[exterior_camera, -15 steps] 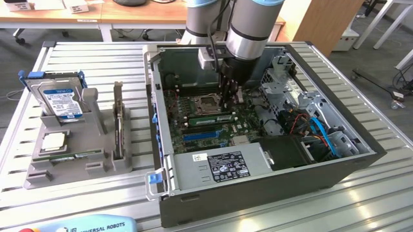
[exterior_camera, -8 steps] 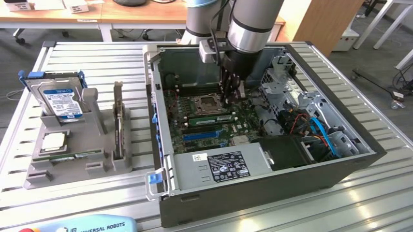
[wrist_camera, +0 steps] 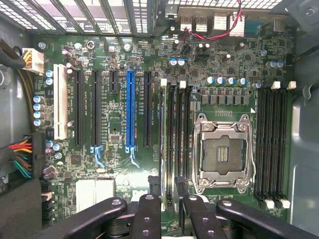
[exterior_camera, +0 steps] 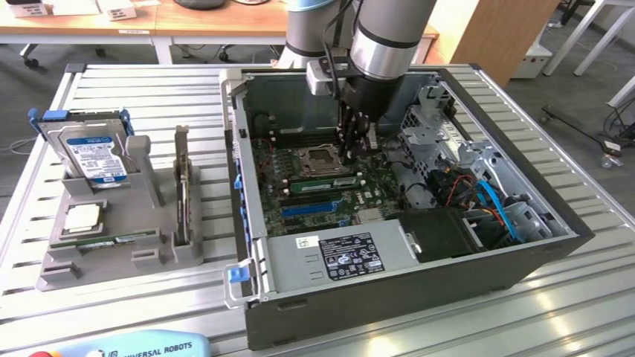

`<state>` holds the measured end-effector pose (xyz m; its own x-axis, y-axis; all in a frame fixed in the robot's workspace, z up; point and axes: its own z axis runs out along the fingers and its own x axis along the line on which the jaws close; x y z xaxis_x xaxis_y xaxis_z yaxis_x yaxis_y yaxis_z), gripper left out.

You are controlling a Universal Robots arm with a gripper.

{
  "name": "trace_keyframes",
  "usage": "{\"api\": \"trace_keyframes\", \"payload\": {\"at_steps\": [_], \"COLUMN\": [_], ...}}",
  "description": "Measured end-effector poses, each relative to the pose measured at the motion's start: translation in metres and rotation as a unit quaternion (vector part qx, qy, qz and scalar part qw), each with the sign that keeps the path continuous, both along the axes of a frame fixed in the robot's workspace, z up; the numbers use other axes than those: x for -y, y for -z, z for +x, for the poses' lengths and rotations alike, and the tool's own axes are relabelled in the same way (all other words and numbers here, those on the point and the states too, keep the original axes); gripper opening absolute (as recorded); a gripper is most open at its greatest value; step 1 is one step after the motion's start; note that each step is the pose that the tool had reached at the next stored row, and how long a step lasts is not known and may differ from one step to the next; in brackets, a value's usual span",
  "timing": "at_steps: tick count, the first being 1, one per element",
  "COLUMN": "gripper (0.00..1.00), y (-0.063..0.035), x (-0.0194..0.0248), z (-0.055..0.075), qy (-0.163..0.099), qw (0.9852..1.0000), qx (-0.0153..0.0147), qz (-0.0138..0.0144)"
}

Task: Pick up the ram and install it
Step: 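Press down the ram until it locks into place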

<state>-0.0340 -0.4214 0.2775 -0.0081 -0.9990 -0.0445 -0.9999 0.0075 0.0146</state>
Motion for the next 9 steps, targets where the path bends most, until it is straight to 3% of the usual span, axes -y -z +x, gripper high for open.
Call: {"api": "trace_keyframes", "payload": {"at_steps": [7,9], "gripper": [0.25,0.17], "y": [0.0000,0.0000], "x": [0.0000,0.0000], "z": [0.0000,0.0000], "qy": [0.000,0.000], "qw": [1.0000,1.0000], "qx": [0.0000,0.0000], "qz": [0.0000,0.0000]}}
